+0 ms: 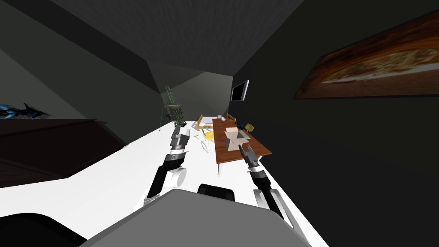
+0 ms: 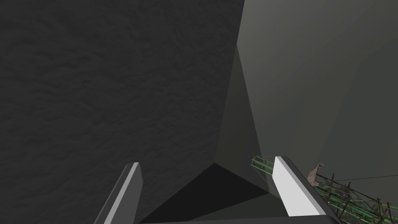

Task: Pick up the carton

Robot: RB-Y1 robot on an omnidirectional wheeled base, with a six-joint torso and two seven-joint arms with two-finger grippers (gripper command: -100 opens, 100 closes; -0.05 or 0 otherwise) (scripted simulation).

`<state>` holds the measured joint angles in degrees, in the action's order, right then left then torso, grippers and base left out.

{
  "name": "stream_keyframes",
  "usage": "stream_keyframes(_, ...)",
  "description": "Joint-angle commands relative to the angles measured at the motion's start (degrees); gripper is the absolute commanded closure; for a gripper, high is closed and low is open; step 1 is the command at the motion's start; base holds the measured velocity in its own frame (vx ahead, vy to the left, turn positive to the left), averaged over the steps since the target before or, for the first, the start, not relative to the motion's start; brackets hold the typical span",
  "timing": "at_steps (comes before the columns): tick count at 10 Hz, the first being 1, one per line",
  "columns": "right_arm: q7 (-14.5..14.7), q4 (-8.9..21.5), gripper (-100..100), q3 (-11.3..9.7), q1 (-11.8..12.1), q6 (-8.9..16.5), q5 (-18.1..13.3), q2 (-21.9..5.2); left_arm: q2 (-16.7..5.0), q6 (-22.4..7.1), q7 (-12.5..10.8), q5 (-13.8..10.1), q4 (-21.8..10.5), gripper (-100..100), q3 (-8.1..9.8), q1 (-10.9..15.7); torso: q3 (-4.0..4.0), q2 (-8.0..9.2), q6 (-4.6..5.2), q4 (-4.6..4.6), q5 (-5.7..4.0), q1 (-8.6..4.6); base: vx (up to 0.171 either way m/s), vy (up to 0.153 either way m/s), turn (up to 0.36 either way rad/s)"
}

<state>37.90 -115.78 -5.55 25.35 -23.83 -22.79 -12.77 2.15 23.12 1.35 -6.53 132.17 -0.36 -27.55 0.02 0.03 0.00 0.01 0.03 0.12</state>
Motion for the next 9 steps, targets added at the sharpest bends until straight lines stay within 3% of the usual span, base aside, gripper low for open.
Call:
stream_keyframes(1, 2.86, 0.71, -100, -0.13, -0.19, -0.12, -1.03, -0.3, 0.0, 0.0, 0.0, 0.0, 0.0, 0, 0.0, 0.0, 0.0, 0.0, 0.0, 0.0, 0.0, 0.0, -0.009, 0.027, -0.001)
stream_keyframes(6, 11.05, 3.79, -100, -0.97, -2.1, 0.74, -7.37, -2.89, 0.0, 0.0, 0.0, 0.0, 0.0, 0, 0.0, 0.0, -0.02, -0.04, 0.01, -0.01, 0.0, -0.03, -0.004, 0.029, -0.005)
stream_keyframes(9, 15.93, 4.82, -100, -1.22, -2.83, 1.13, -9.46, -3.81, 0.0, 0.0, 0.0, 0.0, 0.0, 0, 0.0, 0.0, -0.04, -0.08, 0.0, -0.01, -0.01, -0.05, 0.006, 0.021, -0.008)
